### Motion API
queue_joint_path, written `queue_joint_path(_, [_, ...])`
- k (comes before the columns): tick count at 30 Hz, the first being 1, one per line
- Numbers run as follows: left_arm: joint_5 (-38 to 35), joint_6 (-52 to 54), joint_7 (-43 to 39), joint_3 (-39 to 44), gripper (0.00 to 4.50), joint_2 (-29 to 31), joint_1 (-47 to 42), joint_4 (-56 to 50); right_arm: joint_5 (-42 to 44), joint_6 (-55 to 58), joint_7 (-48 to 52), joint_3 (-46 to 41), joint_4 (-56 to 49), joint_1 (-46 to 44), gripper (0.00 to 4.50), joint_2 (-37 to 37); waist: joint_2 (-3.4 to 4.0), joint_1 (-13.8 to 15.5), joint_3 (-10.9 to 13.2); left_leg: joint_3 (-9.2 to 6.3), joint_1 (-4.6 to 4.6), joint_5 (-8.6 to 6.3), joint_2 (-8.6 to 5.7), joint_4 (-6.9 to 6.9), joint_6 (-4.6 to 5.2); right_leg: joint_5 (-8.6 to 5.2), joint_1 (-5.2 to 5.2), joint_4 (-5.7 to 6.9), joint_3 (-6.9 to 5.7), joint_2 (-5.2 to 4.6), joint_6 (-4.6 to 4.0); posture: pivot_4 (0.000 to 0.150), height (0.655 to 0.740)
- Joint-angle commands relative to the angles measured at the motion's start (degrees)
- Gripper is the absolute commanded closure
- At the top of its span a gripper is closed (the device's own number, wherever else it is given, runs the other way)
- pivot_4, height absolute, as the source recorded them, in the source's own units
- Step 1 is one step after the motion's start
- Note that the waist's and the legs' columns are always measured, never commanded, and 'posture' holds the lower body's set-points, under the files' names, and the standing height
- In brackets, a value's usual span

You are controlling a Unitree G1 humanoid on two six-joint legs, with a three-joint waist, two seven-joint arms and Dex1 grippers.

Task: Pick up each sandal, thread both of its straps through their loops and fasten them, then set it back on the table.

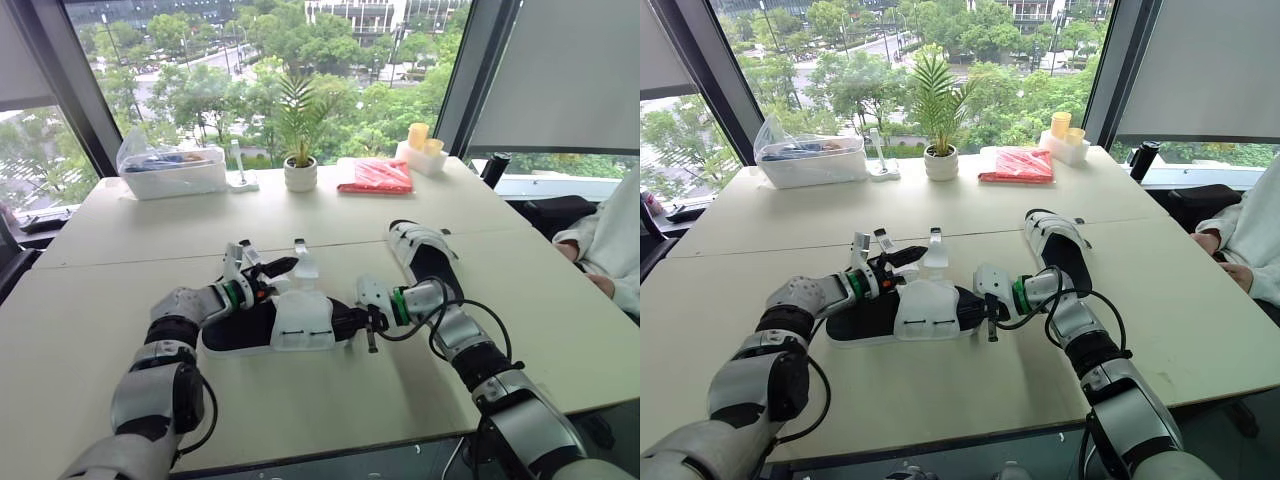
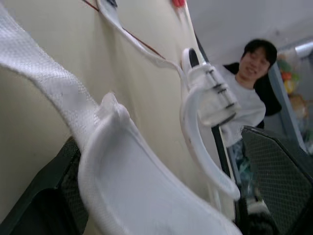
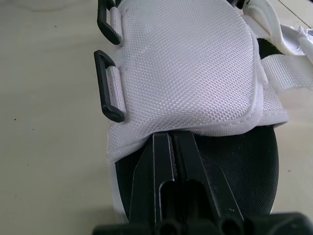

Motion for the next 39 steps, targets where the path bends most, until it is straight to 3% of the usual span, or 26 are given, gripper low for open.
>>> queue_joint_path(1, [-0.6, -4.9, 2.7, 3.3, 0.00, 0.0, -1.5, 3.3, -1.8, 0.4, 1.4, 2.3, 0.0, 1.3, 4.46, 0.2, -0.01, 0.0, 0.0, 0.00, 0.00, 0.00, 0.00, 0.00, 0.00, 0.00, 0.01, 0.00, 0.00, 0.00, 0.00, 0.150, 0.7400])
queue_joint_path(13, [-3.0, -17.8, 8.2, 12.2, 0.00, -0.4, -4.7, 11.8, -2.3, 0.5, 0.9, 2.5, -0.9, 1.3, 4.46, 0.8, -0.01, 0.0, -0.1, 0.00, 0.08, -0.13, 0.00, -0.01, 0.21, 0.00, 0.08, 0.00, -0.01, 0.00, 0.00, 0.150, 0.7400])
queue_joint_path(16, [-3.4, -18.9, 8.7, 13.5, 0.83, -0.2, -5.6, 12.5, -2.5, 0.4, 0.8, 2.5, -1.0, 1.5, 4.50, 0.7, -0.01, 0.0, -0.1, 0.00, 0.08, -0.13, -0.01, -0.01, 0.21, 0.00, 0.07, 0.00, -0.01, 0.00, 0.00, 0.150, 0.7400])
queue_joint_path(23, [-3.2, -19.8, 8.4, 14.9, 4.37, 0.8, -7.0, 13.2, -2.7, 0.5, 0.5, 2.4, -1.2, 1.5, 4.50, 0.7, -0.01, 0.0, -0.1, 0.00, 0.08, -0.14, -0.01, -0.03, 0.22, 0.00, 0.06, 0.00, -0.02, 0.00, 0.00, 0.150, 0.7400])
queue_joint_path(27, [-3.4, -19.4, 7.2, 15.2, 4.45, 1.7, -7.9, 13.1, -2.8, 0.4, 0.4, 2.3, -0.9, 1.2, 4.50, 0.8, -0.01, 0.0, -0.1, 0.00, 0.08, -0.14, -0.01, -0.04, 0.22, 0.00, 0.06, 0.00, -0.02, 0.00, 0.00, 0.150, 0.7400])
queue_joint_path(33, [-1.7, -11.2, -10.0, 8.3, 4.45, 3.3, -9.7, 5.3, -3.1, -0.1, 0.3, 2.3, -0.2, 0.9, 4.50, 0.8, -0.01, 0.0, -0.1, 0.00, 0.07, -0.14, -0.01, -0.05, 0.22, 0.00, 0.05, 0.00, -0.06, 0.03, 0.00, 0.150, 0.7400])
queue_joint_path(36, [-1.2, -5.1, -18.4, 0.8, 4.45, 3.0, -6.6, -7.3, -3.4, -0.8, 0.3, 2.5, 0.4, 0.9, 4.50, 0.8, -0.01, 0.0, -0.1, 0.01, 0.07, -0.13, -0.01, -0.05, 0.21, 0.00, 0.07, 0.00, -0.05, 0.04, 0.00, 0.150, 0.7400])
queue_joint_path(39, [-4.1, 1.2, -22.8, -5.9, 4.45, 2.9, 0.0, -27.7, -3.5, -1.2, 0.5, 2.5, 0.9, 0.7, 4.50, 0.8, 0.01, -0.4, -0.1, 0.02, 0.07, -0.12, 0.01, -0.11, 0.19, 0.00, 0.04, 0.00, 0.06, 0.03, 0.00, 0.150, 0.7400])
